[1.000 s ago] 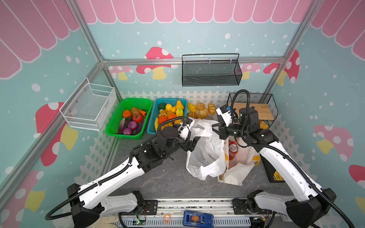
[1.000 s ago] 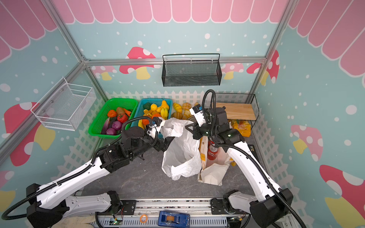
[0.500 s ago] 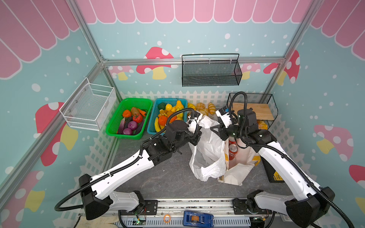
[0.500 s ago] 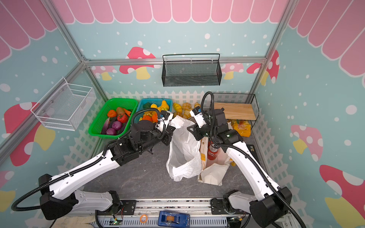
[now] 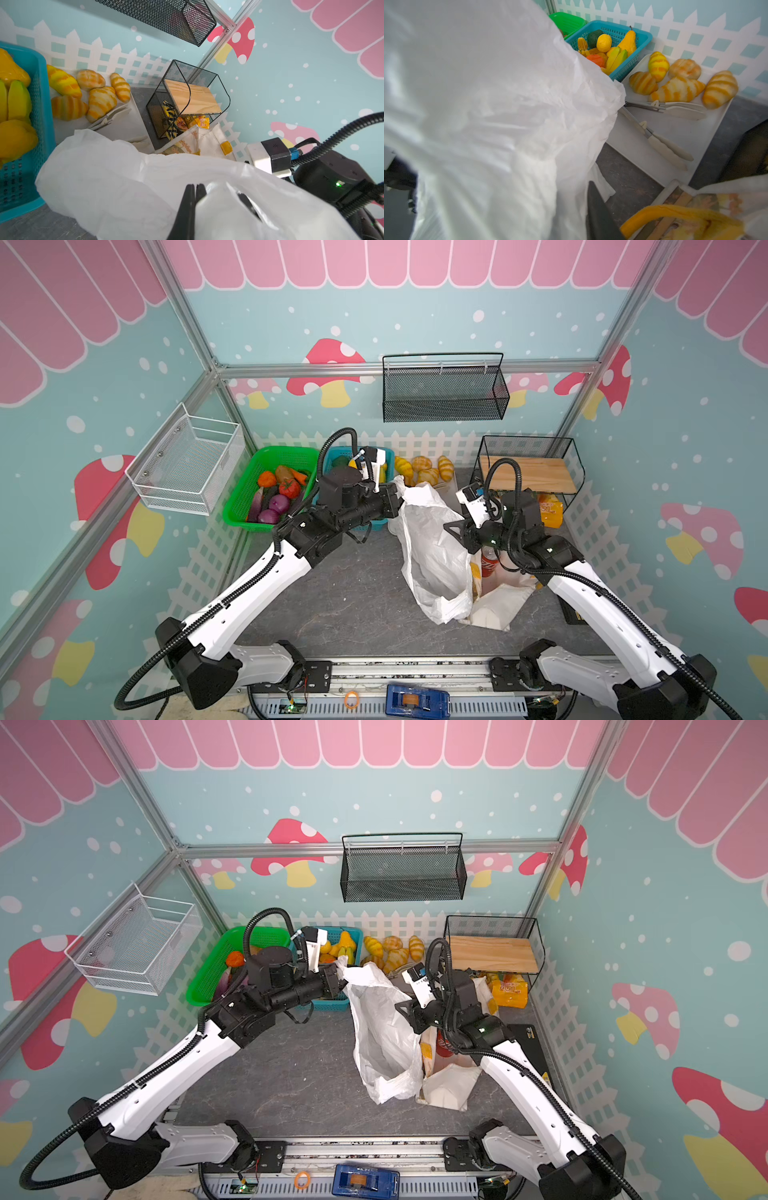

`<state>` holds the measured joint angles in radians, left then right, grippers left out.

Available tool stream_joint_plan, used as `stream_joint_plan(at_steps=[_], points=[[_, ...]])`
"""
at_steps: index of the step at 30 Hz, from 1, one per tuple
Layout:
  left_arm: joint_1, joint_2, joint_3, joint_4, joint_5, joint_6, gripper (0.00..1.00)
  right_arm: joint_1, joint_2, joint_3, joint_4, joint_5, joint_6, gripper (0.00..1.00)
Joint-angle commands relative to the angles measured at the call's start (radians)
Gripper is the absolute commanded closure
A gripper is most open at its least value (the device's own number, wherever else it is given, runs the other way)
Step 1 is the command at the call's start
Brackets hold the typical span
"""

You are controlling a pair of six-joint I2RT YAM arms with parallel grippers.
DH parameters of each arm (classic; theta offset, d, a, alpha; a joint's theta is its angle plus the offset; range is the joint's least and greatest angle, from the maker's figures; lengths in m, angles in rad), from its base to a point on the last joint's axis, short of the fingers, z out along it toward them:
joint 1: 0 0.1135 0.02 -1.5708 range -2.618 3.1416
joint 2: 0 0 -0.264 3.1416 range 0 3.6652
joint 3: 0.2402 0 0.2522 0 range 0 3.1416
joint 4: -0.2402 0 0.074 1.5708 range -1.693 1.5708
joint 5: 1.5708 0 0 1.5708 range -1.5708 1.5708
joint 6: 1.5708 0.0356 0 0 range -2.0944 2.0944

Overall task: Place the mixed food into the grocery bags and tie them
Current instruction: 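Hold the bag open with both grippers, lifting it upright beside the tote, then release the bag with the left gripper and move it to the green basket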

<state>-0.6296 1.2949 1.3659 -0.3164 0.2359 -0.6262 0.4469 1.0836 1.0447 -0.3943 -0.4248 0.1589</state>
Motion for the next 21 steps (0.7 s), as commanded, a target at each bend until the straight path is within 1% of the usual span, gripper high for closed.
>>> stream_joint_plan(at_steps=[1, 4, 6, 10, 11, 13, 17, 19, 20, 21], points=[[0.063, -0.003, 0.019, -0.012, 0.128, -0.083, 1.00, 0.001, -0.007, 0.087, -0.039, -0.154, -0.030, 0.92], [0.119, 0.006, 0.045, -0.079, 0.165, -0.053, 1.00, 0.001, 0.019, 0.158, -0.098, -0.312, -0.033, 0.94], [0.145, 0.012, 0.051, -0.112, 0.176, -0.029, 1.00, 0.001, 0.019, 0.181, -0.108, -0.370, -0.025, 0.95], [0.156, 0.052, 0.057, -0.167, 0.174, 0.025, 1.00, -0.001, 0.017, 0.175, -0.069, -0.360, 0.025, 0.94], [0.157, 0.064, 0.058, -0.173, 0.175, 0.032, 1.00, -0.001, 0.027, 0.170, -0.060, -0.346, 0.037, 0.95], [0.162, 0.092, 0.056, -0.179, 0.169, 0.042, 0.96, -0.004, 0.054, 0.155, -0.046, -0.291, 0.065, 0.95], [0.190, 0.127, 0.050, -0.179, 0.170, 0.059, 0.76, -0.031, 0.088, 0.101, 0.025, -0.223, 0.132, 0.97], [0.214, 0.121, 0.038, -0.179, 0.182, 0.065, 0.58, -0.041, 0.096, 0.068, 0.077, -0.195, 0.175, 0.98], [0.215, 0.110, 0.028, -0.179, 0.184, 0.065, 0.52, -0.045, 0.096, 0.055, 0.101, -0.184, 0.195, 0.98], [0.248, 0.092, 0.014, -0.177, 0.194, 0.070, 0.47, -0.048, 0.095, 0.037, 0.136, -0.167, 0.223, 0.99]])
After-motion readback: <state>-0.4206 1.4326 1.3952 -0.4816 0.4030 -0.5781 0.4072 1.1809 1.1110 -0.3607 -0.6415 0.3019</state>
